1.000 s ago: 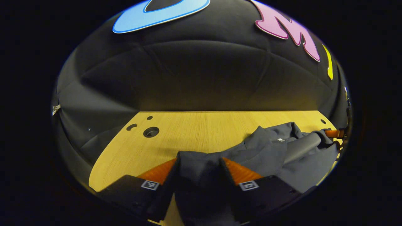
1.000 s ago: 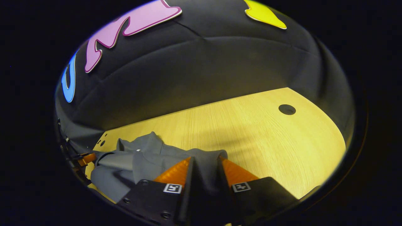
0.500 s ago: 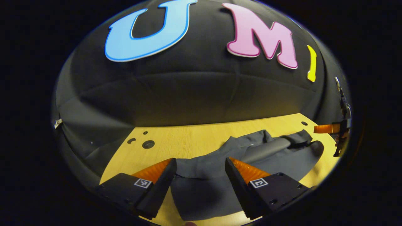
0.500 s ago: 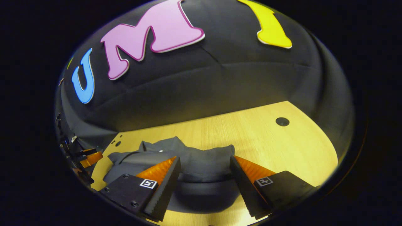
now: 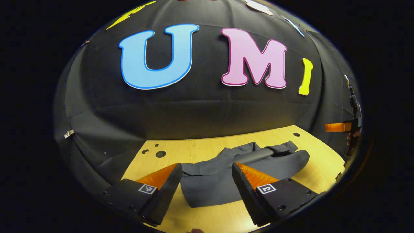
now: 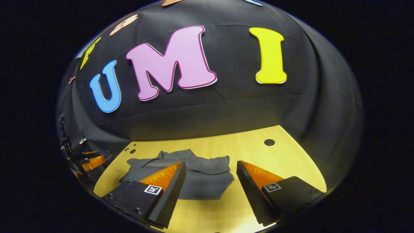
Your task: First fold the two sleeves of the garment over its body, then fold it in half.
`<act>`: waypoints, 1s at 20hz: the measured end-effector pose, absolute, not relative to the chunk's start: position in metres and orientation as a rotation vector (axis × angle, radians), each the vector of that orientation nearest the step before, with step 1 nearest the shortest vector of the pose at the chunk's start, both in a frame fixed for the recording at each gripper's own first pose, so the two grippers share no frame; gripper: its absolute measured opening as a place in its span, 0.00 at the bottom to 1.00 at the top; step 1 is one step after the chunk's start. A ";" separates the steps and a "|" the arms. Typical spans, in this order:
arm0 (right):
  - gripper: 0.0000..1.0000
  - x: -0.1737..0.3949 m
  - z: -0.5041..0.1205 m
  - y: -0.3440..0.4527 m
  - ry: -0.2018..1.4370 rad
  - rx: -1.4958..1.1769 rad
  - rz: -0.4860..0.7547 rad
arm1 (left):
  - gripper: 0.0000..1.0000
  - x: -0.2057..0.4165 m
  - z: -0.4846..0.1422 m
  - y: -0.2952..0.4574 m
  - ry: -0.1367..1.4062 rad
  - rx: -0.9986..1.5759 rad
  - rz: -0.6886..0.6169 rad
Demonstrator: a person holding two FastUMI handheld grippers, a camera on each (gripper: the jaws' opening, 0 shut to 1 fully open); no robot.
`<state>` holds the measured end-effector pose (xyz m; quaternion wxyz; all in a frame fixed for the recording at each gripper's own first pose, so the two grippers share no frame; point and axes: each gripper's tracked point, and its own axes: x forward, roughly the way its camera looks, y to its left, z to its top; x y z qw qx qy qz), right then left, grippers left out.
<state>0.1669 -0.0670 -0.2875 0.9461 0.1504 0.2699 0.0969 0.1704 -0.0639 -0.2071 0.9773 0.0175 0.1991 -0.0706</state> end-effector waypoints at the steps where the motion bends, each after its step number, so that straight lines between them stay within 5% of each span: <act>1: 0.97 0.158 -0.282 -0.068 0.547 0.300 0.202 | 0.97 0.161 -0.201 -0.065 0.393 0.026 -0.148; 20: 0.98 0.063 -0.260 -0.069 0.537 0.362 0.186 | 0.97 0.039 -0.192 -0.059 0.414 -0.005 -0.145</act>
